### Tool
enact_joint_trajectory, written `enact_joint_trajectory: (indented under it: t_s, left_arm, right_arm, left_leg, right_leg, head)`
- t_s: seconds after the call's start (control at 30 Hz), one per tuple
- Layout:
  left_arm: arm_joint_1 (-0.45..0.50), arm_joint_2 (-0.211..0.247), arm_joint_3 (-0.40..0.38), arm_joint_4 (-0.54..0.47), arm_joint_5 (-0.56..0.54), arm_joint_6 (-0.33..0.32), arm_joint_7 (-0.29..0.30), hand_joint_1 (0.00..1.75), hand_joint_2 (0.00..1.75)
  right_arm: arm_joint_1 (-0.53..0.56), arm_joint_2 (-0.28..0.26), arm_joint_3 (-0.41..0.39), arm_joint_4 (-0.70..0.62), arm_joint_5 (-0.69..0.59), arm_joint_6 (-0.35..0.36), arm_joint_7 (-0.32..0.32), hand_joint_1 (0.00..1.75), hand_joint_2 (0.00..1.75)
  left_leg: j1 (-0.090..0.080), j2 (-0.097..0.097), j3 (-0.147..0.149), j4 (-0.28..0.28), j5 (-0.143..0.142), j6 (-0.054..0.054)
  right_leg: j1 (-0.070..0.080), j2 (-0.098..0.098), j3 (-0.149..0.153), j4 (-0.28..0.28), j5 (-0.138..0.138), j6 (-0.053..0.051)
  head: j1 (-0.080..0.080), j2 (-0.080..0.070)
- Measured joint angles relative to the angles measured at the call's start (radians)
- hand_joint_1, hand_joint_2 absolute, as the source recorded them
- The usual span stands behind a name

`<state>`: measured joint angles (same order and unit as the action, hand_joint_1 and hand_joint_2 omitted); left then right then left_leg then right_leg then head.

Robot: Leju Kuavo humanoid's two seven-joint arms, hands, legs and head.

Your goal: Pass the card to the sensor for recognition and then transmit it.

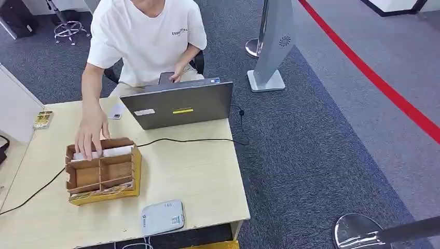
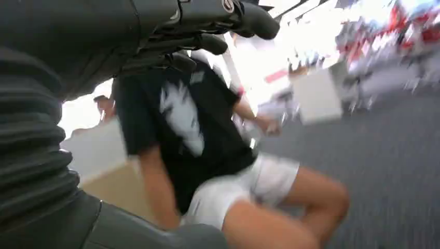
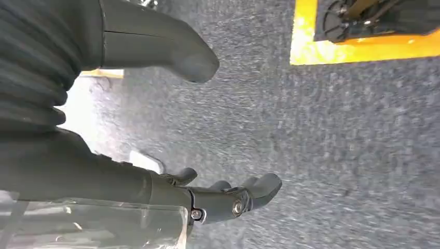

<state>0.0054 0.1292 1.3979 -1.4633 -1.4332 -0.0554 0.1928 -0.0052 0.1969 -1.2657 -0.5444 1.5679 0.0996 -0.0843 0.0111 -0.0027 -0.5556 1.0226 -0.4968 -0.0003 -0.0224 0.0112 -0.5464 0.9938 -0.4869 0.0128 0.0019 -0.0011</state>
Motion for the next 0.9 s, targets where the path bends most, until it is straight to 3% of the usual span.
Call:
enact_joint_trajectory:
  t_s: [0.1,0.17,0.33,0.47,0.57,0.67,0.8,0.9]
  left_arm:
    - [-0.008,-0.056,0.053,0.014,0.255,-0.023,0.082,0.0,1.75]
    - [-0.017,-0.083,0.083,0.02,0.322,-0.023,0.101,0.0,1.75]
    - [-0.021,-0.12,0.111,0.034,0.368,-0.027,0.131,0.0,1.75]
    - [-0.017,-0.169,0.111,0.043,0.615,-0.043,0.239,0.0,1.75]
    - [-0.014,-0.245,0.111,0.061,0.735,-0.037,0.221,0.0,1.75]
    - [-0.021,-0.31,0.111,0.137,0.854,-0.006,0.161,0.0,1.75]
    - [-0.034,-0.374,0.111,0.271,0.89,0.02,0.098,0.0,1.75]
    - [-0.04,-0.391,0.111,0.327,0.891,0.02,0.095,0.0,1.75]
  right_arm:
    - [0.001,0.005,-0.003,-0.009,0.0,0.002,0.012,0.0,1.75]
    - [0.0,0.008,-0.008,-0.016,0.0,0.003,0.017,0.0,1.75]
    - [0.0,0.013,-0.015,-0.026,0.0,0.005,0.016,0.0,1.75]
    - [-0.002,0.016,-0.022,-0.032,0.0,0.02,-0.011,0.0,1.75]
    - [-0.005,0.024,-0.026,-0.032,0.0,0.019,-0.016,0.0,1.75]
    - [-0.009,0.034,-0.031,-0.031,0.0,0.018,-0.013,0.0,1.75]
    - [-0.013,0.042,-0.033,-0.021,0.0,0.015,-0.019,0.0,1.75]
    - [-0.014,0.043,-0.033,-0.018,0.0,0.015,-0.02,0.0,1.75]
  left_leg:
    - [0.0,-0.002,0.0,0.0,0.0,0.0]
    - [0.0,-0.002,0.001,0.0,0.0,0.0]
    - [0.001,-0.002,0.001,0.0,0.0,0.0]
    - [0.0,-0.002,0.001,0.0,0.0,0.0]
    - [0.0,-0.003,0.001,0.0,0.0,0.001]
    - [-0.001,-0.003,0.001,0.0,0.0,0.001]
    - [-0.001,-0.003,0.001,0.001,0.0,0.001]
    - [-0.001,-0.003,0.001,0.001,0.0,0.001]
  right_leg:
    - [0.0,-0.002,0.001,0.0,0.0,0.0]
    - [0.0,-0.002,0.001,0.0,0.0,0.0]
    - [0.001,-0.003,0.002,0.0,0.0,0.0]
    - [0.0,-0.003,0.003,0.001,0.0,0.0]
    - [0.0,-0.003,0.003,0.0,0.0,0.0]
    - [-0.001,-0.003,0.003,0.0,0.0,0.0]
    - [-0.001,-0.003,0.003,0.0,0.0,0.0]
    - [-0.001,-0.003,0.003,0.0,0.0,0.0]
  head:
    - [0.0,0.0]
    - [-0.001,0.0]
    - [-0.002,0.0]
    - [-0.003,0.0]
    - [-0.003,0.0]
    - [-0.002,0.0]
    - [-0.002,0.0]
    - [-0.002,0.0]
